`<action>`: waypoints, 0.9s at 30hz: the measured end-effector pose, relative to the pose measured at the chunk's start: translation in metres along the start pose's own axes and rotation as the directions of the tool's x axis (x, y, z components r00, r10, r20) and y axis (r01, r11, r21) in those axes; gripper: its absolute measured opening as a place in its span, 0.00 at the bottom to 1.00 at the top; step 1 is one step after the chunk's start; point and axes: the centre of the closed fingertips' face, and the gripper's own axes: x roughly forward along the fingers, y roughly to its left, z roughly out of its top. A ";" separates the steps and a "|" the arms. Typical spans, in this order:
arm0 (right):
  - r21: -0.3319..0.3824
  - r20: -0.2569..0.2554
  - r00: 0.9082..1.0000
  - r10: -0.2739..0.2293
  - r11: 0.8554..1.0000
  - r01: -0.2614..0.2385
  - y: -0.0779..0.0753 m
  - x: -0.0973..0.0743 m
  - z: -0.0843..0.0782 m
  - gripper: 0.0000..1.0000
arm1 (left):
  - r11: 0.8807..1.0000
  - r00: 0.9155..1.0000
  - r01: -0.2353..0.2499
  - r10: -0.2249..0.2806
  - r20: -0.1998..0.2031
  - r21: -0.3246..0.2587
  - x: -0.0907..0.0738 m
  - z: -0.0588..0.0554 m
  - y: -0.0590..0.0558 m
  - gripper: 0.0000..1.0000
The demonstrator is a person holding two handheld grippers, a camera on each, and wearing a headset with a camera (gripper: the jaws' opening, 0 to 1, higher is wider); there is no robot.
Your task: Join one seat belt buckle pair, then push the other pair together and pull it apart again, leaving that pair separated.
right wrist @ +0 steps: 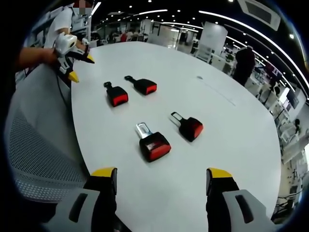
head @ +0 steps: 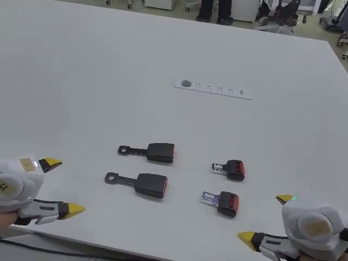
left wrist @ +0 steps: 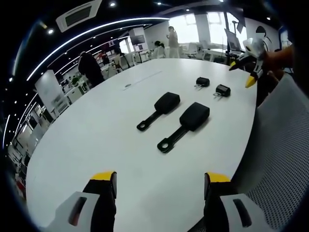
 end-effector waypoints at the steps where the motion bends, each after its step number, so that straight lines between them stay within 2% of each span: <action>1: 0.002 -0.001 1.000 0.001 1.000 -0.001 0.000 0.000 -0.001 0.76 | 1.000 1.000 0.000 0.000 0.000 -0.001 0.000 -0.001 0.001 0.76; 21: 0.008 -0.008 1.000 -0.002 1.000 0.002 0.000 0.001 -0.004 0.75 | 1.000 1.000 0.004 -0.004 -0.003 0.000 0.001 0.000 -0.001 0.76; 27: 0.030 0.012 1.000 -0.008 1.000 0.008 -0.001 0.000 0.000 0.77 | 1.000 1.000 0.007 -0.007 0.005 -0.012 0.001 -0.001 0.000 0.77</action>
